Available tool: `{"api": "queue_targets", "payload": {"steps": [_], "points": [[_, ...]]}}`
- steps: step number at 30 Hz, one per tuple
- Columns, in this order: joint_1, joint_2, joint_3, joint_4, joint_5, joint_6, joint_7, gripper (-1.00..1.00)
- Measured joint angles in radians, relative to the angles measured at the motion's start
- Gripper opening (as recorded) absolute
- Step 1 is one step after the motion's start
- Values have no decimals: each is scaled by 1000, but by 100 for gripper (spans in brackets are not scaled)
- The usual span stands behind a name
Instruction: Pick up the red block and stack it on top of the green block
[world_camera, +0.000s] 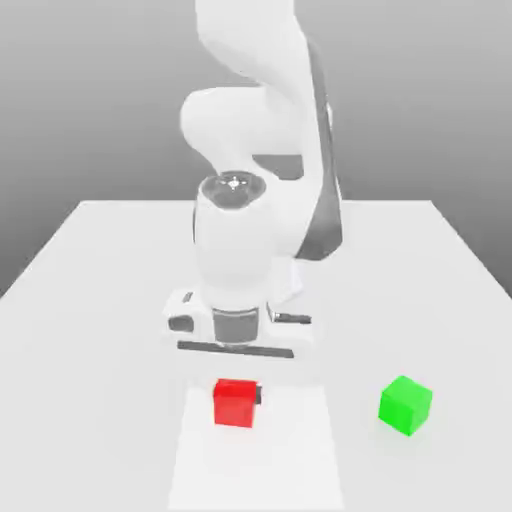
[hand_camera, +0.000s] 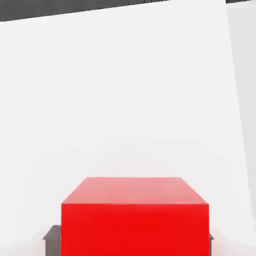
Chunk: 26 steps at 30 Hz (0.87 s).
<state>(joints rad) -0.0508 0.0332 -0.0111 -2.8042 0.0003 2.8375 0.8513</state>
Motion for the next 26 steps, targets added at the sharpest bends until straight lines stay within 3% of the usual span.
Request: {"api": "queue_targets", "payload": {"steps": [3,17,22,23,26], "points": [[-2,-48,38,4,2,-53,-80,-100],[401,-92,195,82,24,-175,-685,-100],[410,59,182,94,-50,-39,-667,-100],[420,94,168,95,-67,-4,-655,100],[420,94,168,95,-67,-4,-655,100]]}}
